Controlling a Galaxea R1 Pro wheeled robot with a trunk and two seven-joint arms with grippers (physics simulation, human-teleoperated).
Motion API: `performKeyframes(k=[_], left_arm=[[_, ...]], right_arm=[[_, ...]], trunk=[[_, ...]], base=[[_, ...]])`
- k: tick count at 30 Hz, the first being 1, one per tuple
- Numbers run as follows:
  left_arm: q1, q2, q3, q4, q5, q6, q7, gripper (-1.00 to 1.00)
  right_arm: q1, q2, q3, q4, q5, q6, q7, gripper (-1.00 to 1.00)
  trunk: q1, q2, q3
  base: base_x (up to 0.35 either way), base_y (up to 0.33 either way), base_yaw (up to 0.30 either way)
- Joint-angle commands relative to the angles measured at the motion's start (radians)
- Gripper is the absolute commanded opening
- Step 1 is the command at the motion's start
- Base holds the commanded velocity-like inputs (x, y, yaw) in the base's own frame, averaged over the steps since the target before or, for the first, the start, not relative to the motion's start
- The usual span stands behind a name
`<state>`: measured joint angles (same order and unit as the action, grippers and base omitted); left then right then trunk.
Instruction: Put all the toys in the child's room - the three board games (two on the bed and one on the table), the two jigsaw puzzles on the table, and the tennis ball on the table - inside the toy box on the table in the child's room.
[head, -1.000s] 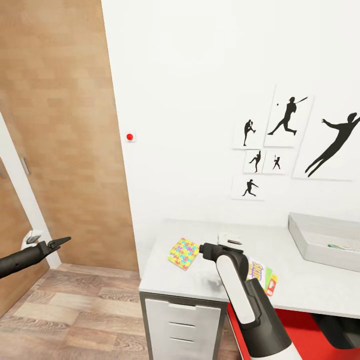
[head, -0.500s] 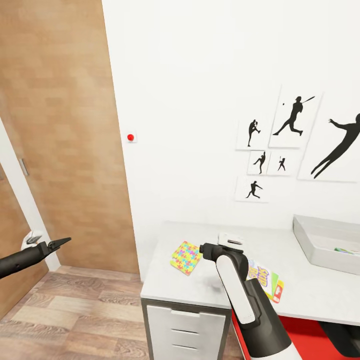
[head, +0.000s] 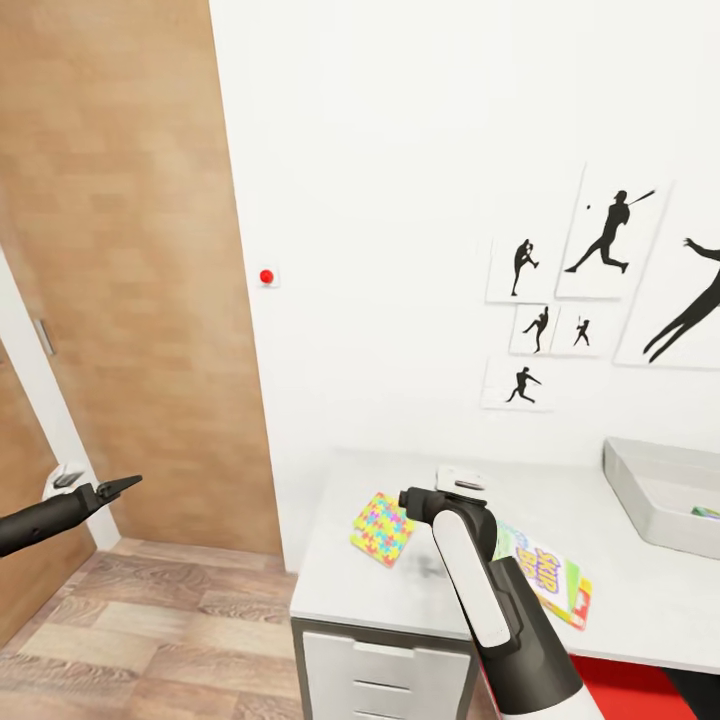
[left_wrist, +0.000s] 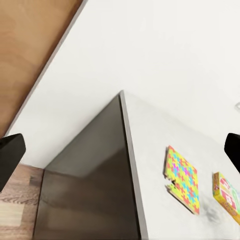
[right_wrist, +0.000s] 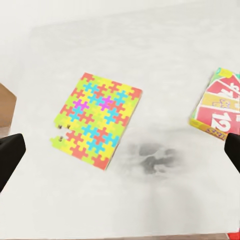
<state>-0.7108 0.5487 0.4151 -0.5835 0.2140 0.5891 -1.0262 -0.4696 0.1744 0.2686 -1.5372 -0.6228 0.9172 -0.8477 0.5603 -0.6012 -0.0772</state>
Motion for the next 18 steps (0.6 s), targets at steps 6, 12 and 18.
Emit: performKeyframes(k=[6, 12, 18], left_arm=[[-0.001, -0.008, -0.029, 0.001, -0.087, 0.003, 0.025, 1.00], [-0.001, -0.055, -0.046, 0.003, -0.204, -0.002, 0.170, 1.00], [-0.001, -0.093, -0.081, 0.004, -0.234, -0.055, 0.399, 1.00]], right_arm=[[-0.002, 0.000, -0.001, 0.012, -0.009, 0.007, -0.016, 1.00], [-0.003, 0.000, -0.006, 0.061, -0.011, 0.008, -0.013, 1.00], [-0.004, 0.000, -0.008, 0.079, -0.014, 0.014, -0.010, 1.00]], trunk=[[0.001, -0.002, -0.002], [0.001, -0.002, -0.002], [0.001, -0.002, -0.002]], base=[[0.169, 0.037, 0.000], [0.135, 0.004, 0.000], [0.055, 0.052, 0.000]])
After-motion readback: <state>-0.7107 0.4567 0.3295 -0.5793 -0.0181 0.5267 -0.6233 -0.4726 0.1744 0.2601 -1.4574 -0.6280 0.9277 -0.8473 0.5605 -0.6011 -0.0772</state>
